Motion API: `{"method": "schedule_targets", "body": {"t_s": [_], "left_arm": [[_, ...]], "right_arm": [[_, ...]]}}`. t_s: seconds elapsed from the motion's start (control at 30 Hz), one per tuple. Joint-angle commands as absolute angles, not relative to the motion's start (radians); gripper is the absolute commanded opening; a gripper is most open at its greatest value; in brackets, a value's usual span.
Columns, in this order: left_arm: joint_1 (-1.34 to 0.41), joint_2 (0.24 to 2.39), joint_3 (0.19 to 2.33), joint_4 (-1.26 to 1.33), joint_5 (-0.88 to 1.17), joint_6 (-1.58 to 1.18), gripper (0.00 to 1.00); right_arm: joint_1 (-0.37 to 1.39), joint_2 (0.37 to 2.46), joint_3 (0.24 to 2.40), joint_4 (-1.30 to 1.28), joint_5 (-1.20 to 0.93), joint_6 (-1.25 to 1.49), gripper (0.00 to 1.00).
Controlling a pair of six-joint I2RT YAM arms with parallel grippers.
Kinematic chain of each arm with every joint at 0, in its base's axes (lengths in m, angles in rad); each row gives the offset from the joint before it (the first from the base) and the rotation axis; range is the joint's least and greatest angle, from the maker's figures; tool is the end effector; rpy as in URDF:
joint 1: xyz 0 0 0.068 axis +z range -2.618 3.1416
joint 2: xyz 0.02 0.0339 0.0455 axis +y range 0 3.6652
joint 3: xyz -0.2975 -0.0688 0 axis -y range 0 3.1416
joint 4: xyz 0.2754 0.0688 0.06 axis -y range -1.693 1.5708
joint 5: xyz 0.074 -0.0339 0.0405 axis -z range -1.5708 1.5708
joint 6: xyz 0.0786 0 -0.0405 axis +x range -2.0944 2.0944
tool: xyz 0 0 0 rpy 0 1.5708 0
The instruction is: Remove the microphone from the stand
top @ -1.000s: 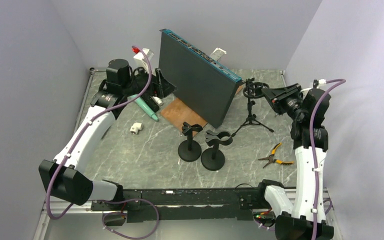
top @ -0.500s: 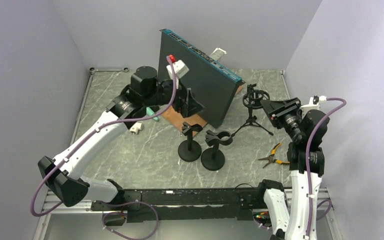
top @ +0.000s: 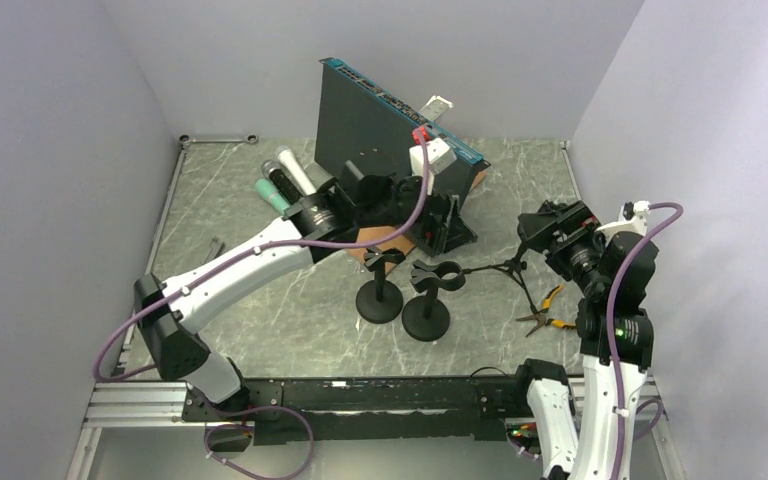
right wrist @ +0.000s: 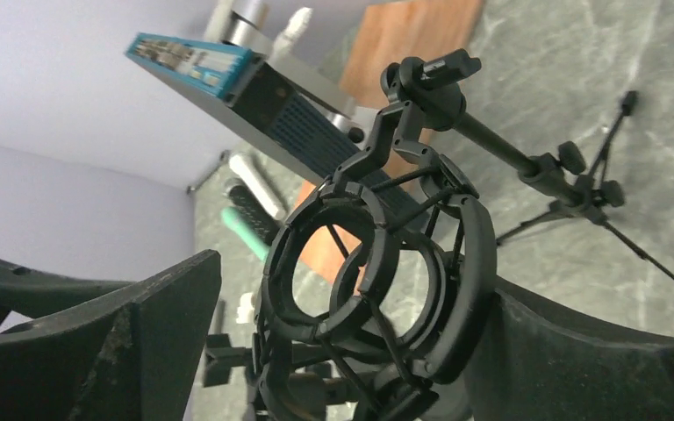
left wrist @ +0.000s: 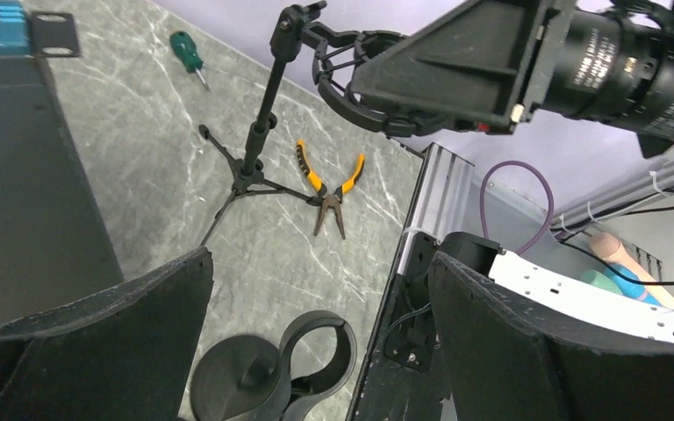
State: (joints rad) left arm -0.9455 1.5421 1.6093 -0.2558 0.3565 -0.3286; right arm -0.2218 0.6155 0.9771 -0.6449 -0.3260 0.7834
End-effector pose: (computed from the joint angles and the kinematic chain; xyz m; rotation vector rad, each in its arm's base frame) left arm 0.2278 -0.3625 0.4616 0.8458 1.7227 -1.2089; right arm 0.1577 -0.0098 0.3973 0.7029 1.7608 0.6886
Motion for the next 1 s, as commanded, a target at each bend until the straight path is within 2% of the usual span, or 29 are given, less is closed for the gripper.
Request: {"method": "schedule_targets", "body": {"t_s": [0.0,0.17,0.53,0.83,0.97], "left_arm": [[-0.987,1.578,1.681,-0.227,0.266,-0.357,0.96],[-1.037,1.602,1.665,-0.173,0.214,-0.388,0.96],[-1.132,1.664,1.684,-0.095,0.106,-0.362,0.99],[-1.179,1.736,1.714,-0.044,0.009,-0.343,0.99],[-1.186,1.796,1.773,-0.062,0.006,-0.347,0.99]], "right_arm": [[-0.219,0.574,1.017,-0.75,-0.258,0.625,0.99],[-0.219,0.545,1.031,-0.826,-0.236,0.544,1.0],[-0.204,0.559,1.211,-0.953,-0.129,0.478,1.0],[-0.188,0.601,1.373,-0.998,0.108,0.429,1.0],[-0.177,0.618,1.413,-0.99,0.123,0.41,1.0]]}}
